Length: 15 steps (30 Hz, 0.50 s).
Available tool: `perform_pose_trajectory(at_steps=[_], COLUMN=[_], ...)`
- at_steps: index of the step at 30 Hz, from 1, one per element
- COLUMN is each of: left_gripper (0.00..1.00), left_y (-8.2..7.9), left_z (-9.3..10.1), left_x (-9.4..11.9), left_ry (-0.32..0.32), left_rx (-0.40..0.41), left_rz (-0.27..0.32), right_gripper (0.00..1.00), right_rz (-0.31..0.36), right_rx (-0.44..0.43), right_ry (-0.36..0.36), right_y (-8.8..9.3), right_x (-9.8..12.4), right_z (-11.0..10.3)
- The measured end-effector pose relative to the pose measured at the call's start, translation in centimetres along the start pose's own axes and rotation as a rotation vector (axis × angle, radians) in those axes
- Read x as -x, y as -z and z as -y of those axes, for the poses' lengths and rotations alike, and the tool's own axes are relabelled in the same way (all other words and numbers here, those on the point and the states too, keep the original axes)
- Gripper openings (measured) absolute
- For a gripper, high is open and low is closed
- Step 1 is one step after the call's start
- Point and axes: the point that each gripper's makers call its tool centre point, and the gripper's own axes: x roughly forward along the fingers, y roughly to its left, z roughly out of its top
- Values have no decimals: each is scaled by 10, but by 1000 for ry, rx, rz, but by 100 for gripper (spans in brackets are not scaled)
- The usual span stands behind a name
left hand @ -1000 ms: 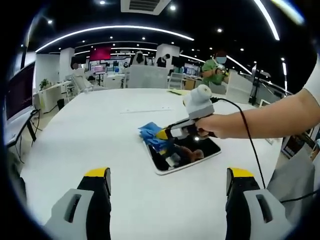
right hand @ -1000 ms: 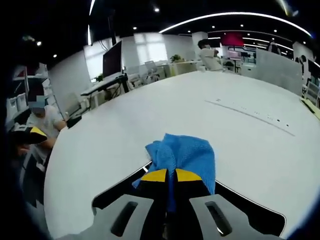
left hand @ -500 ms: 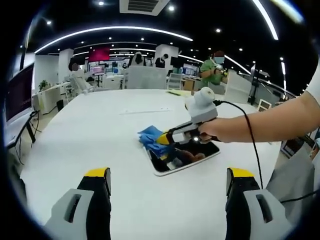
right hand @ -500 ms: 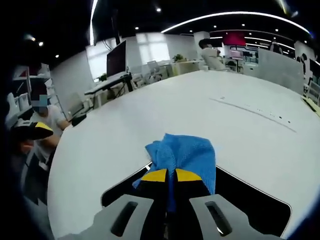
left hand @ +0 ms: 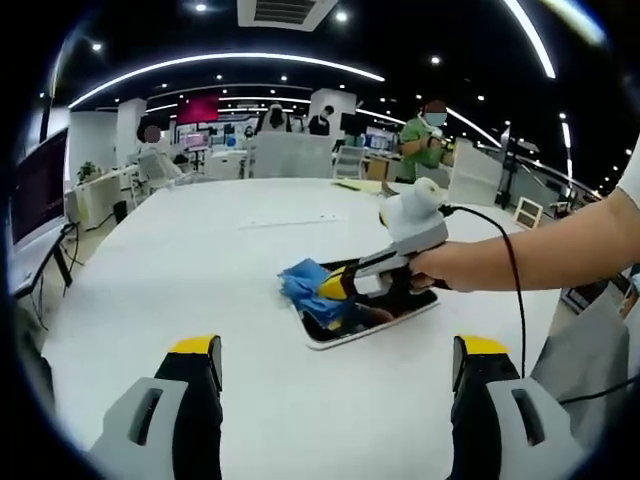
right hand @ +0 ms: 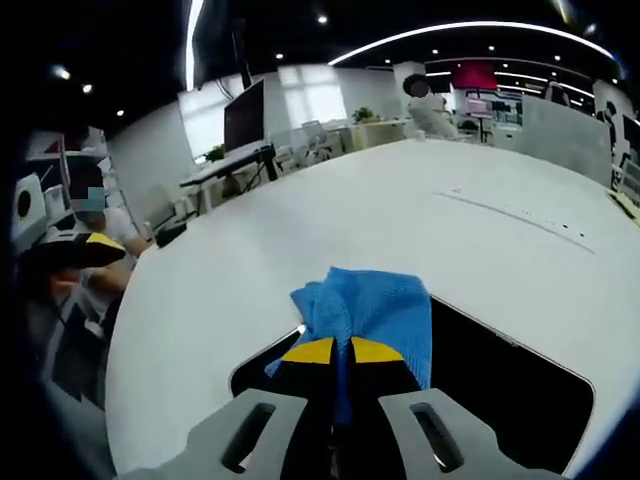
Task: Wipe the mirror surface with the cleaning cloth until all visible marks leave the cleaned area.
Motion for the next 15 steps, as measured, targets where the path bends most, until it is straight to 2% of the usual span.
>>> perform_pose_trajectory(at_steps=[15], left_gripper=[97], left_y=[-2], left_z=[6], left_x=[2], left_ry=[10], left_rx=[-7], left_rz=[7], right_gripper=[0], right_rz=[-6], right_rx=[4], right_ry=[-14], right_y=[5], right_x=[6], right_z=[-14])
